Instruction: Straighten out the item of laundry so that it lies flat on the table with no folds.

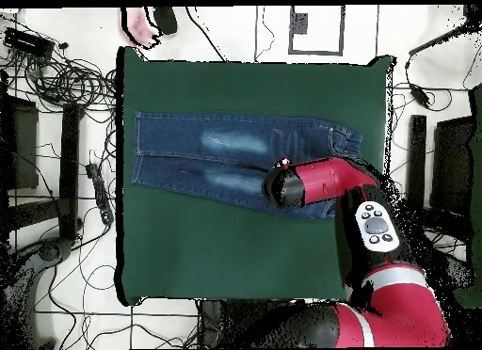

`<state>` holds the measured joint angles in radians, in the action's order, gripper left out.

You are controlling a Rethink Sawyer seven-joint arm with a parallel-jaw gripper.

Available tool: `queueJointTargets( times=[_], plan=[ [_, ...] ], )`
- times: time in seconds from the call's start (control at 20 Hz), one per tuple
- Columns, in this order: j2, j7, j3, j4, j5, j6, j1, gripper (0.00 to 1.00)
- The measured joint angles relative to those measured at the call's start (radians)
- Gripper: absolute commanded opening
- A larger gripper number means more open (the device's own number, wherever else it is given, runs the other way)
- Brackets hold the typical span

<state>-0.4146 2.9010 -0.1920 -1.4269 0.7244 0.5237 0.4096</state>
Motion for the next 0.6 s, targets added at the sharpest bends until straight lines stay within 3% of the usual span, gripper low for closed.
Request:
queueJointTargets(
  times=[0.6],
  plan=[
    [-0.002,0.0,0.006,0.0,-0.007,-0.016,0.002,1.0]
  ],
)
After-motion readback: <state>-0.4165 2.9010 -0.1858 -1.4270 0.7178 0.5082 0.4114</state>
